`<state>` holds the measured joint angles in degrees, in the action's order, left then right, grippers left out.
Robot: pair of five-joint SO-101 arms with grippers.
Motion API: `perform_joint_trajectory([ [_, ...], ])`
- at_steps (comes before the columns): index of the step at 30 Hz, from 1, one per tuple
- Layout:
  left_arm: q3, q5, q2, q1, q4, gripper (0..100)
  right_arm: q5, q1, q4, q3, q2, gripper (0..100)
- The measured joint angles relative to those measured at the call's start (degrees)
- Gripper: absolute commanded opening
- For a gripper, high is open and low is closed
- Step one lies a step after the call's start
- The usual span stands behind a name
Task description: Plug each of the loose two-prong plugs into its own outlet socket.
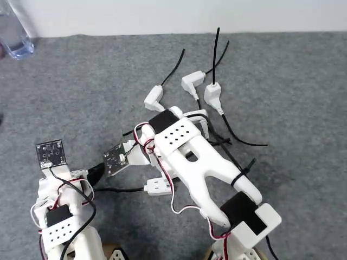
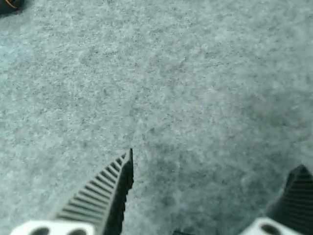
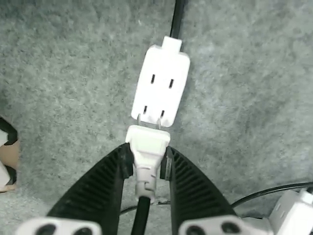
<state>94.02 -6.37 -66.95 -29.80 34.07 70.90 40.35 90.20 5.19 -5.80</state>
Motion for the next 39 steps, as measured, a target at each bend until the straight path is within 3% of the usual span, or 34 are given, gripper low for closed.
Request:
perform_joint_trajectory([
  [39,0.0,0.0,0.0,0.0,0.0,45,1.8,-1.5,-1.9,-1.2,-10.7,0.8],
])
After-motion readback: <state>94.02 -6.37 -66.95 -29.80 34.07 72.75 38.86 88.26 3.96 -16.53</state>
